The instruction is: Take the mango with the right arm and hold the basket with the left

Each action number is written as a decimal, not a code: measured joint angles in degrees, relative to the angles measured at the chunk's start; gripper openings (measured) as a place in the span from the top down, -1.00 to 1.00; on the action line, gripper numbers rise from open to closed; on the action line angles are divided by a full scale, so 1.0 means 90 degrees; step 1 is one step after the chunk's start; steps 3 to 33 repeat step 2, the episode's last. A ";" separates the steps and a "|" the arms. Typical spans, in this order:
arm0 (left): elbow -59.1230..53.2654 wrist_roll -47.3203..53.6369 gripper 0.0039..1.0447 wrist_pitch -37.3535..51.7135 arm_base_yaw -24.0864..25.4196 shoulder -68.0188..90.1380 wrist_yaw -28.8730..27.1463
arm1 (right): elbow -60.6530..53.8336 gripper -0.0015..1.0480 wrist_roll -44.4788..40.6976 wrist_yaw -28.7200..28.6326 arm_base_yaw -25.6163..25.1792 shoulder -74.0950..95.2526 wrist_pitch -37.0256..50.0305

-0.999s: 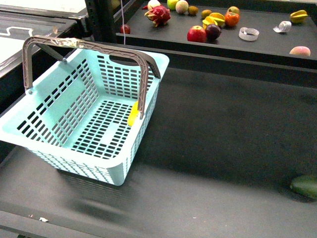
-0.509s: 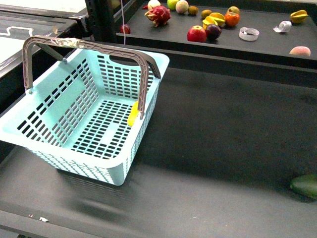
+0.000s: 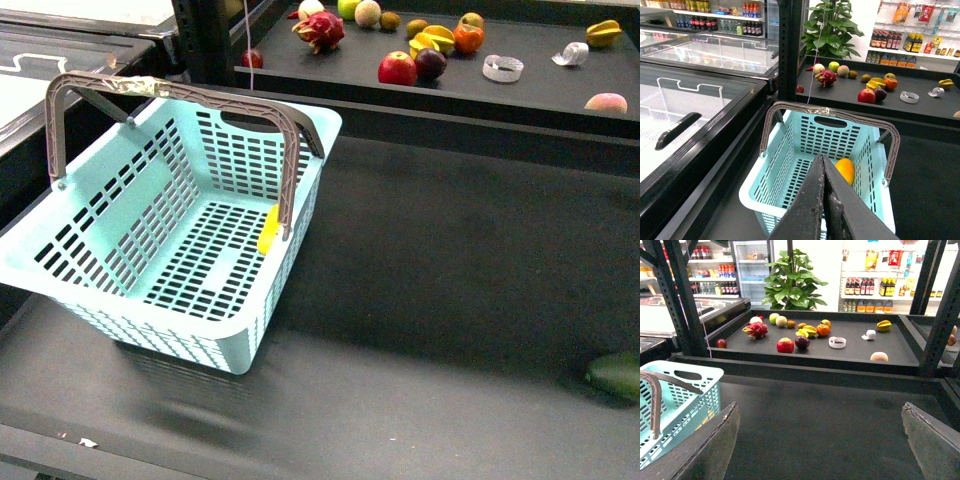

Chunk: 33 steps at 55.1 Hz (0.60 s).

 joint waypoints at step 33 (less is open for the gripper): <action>0.0002 0.0000 0.96 0.0000 0.0000 -0.0002 0.0000 | 0.0000 -0.84 0.0000 0.0000 0.0000 0.0000 0.0000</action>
